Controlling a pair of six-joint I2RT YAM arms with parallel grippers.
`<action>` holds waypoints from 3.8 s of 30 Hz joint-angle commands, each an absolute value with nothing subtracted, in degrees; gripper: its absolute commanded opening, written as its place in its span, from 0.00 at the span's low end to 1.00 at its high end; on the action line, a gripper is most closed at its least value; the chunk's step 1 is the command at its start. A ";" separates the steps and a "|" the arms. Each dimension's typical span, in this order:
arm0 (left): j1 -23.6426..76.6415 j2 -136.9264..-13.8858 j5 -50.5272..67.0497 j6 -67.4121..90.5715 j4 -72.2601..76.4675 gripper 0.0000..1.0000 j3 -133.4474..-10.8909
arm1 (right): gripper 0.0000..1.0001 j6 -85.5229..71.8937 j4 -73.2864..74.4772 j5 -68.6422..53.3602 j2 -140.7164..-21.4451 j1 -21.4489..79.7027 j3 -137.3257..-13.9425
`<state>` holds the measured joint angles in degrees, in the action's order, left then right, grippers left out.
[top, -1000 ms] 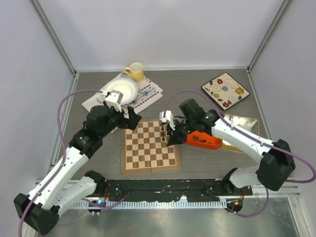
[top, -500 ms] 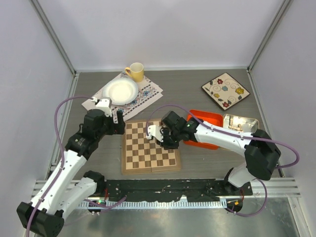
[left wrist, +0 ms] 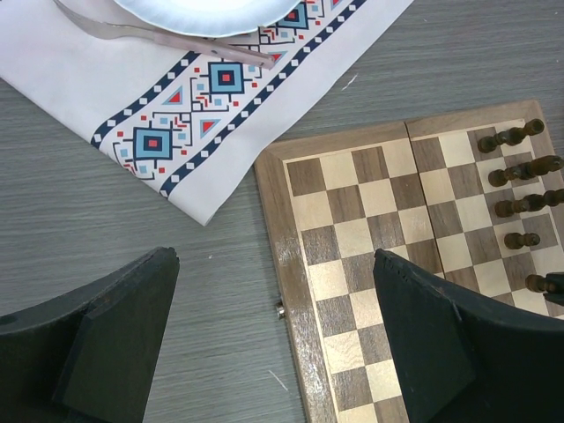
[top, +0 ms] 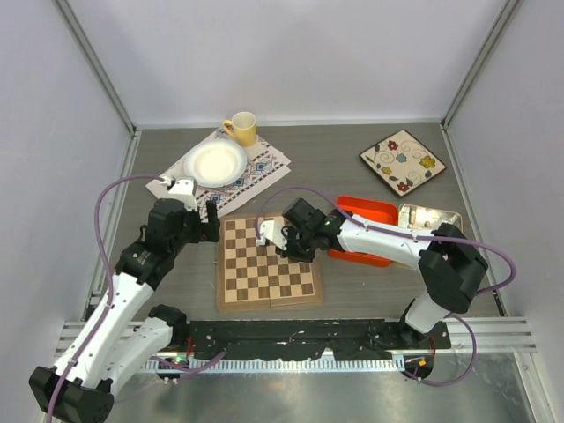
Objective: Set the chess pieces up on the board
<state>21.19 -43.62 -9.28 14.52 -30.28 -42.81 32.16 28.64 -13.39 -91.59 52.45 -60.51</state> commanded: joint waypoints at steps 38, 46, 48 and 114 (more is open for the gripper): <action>20.92 -41.84 -8.26 13.71 -27.25 0.96 -42.28 | 0.32 29.18 27.68 -11.87 -94.48 52.82 -66.18; 20.92 -41.84 -7.82 13.80 -27.25 0.96 -42.28 | 0.30 29.27 28.30 -11.86 -95.09 52.82 -65.92; 20.92 -41.84 -7.82 13.80 -27.25 0.96 -42.28 | 0.29 29.18 28.56 -12.30 -95.45 52.82 -65.83; 20.92 -41.04 3.85 22.14 -25.58 1.00 -43.86 | 0.43 33.93 42.80 -28.45 -84.48 37.75 -73.92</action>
<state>21.19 -41.43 -3.99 17.58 -29.56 -42.28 32.27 39.35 -18.33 -91.09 46.52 -72.18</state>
